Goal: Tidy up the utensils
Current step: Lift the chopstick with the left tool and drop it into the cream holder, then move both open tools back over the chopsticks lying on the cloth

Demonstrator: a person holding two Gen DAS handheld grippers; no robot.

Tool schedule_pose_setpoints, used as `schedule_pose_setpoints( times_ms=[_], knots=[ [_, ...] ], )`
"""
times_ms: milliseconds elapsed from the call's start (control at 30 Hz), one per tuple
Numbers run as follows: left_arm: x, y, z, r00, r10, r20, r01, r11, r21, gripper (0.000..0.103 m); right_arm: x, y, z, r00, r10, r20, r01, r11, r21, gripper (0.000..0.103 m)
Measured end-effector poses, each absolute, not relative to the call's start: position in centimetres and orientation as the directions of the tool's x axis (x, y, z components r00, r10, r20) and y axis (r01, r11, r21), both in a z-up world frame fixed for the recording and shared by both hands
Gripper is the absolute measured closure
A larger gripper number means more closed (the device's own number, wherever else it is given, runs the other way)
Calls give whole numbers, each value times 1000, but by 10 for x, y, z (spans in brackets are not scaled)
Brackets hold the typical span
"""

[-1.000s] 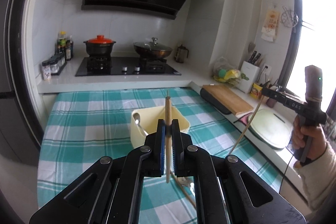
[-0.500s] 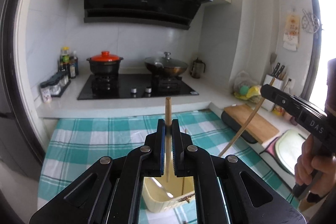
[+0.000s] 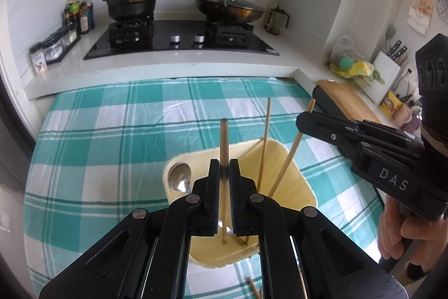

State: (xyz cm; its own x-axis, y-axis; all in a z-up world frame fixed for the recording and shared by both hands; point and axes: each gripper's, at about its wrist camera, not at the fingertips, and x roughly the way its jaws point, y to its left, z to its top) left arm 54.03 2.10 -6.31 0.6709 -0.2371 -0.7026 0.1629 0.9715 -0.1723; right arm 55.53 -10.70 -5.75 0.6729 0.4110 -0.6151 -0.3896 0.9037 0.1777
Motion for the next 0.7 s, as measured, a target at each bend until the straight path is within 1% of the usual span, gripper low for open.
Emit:
schedule_pose_setpoints(
  times_ms=[33, 67, 100, 133, 167, 200, 267, 367, 467, 533, 600, 700],
  knots=[
    [540, 22, -64, 670, -243, -702, 157, 970, -186, 91, 556, -107, -58, 677, 409, -612, -384, 905, 181, 83],
    [539, 24, -64, 669, -246, -702, 150, 969, -196, 77, 555, -109, -58, 684, 403, -608, -370, 910, 187, 60],
    [536, 27, -65, 669, -243, -702, 141, 969, -202, 69, 555, -112, -56, 701, 397, -593, -350, 915, 199, 46],
    [530, 29, -64, 673, -241, -699, 135, 970, -204, 54, 551, -117, -54, 720, 397, -570, -334, 917, 217, 46],
    [522, 31, -63, 678, -243, -694, 139, 969, -204, 46, 544, -124, -52, 729, 399, -556, -324, 917, 234, 46],
    [511, 33, -63, 677, -245, -694, 149, 969, -197, 43, 538, -129, -49, 732, 398, -553, -317, 918, 240, 46],
    [485, 37, -69, 655, -240, -716, 170, 971, -170, 32, 521, -139, -46, 737, 376, -562, -306, 927, 219, 46],
    [437, 42, -91, 599, -238, -765, 208, 968, -138, 21, 479, -157, -50, 729, 346, -591, -333, 933, 135, 46],
    [387, 46, -127, 530, -220, -819, 225, 968, -114, 21, 430, -176, -72, 696, 292, -656, -359, 933, 34, 45],
    [356, 49, -151, 513, -207, -833, 204, 972, -116, 21, 398, -193, -95, 675, 249, -694, -352, 936, -6, 45],
    [332, 49, -171, 511, -200, -836, 165, 977, -132, 21, 368, -210, -124, 657, 207, -725, -311, 950, -11, 45],
    [308, 48, -192, 548, -181, -817, 98, 984, -152, 21, 331, -235, -173, 635, 159, -756, -221, 975, 19, 45]
  ],
)
